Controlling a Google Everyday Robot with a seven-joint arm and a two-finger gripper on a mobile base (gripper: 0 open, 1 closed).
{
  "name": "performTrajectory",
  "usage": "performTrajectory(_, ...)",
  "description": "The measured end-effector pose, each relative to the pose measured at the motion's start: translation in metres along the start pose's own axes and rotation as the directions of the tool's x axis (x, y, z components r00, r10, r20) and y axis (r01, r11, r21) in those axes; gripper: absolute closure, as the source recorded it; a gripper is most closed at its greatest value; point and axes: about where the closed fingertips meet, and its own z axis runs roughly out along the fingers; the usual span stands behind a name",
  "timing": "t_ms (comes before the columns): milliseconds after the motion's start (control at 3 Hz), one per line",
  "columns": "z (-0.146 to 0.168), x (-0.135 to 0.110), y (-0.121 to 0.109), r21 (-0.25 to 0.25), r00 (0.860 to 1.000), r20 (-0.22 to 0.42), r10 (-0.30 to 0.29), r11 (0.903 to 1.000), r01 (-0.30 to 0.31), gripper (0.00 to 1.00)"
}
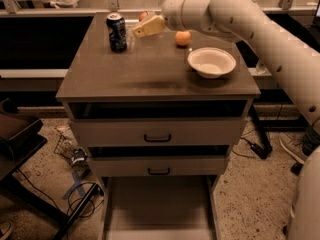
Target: Place pepsi can into bottom drawer
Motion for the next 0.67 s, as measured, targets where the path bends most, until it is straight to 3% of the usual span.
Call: performTrajectory(667, -0.0049, -0.0035, 0.0024, -0.007, 1.000, 0.000, -0.003, 1.0000, 0.003, 0.00)
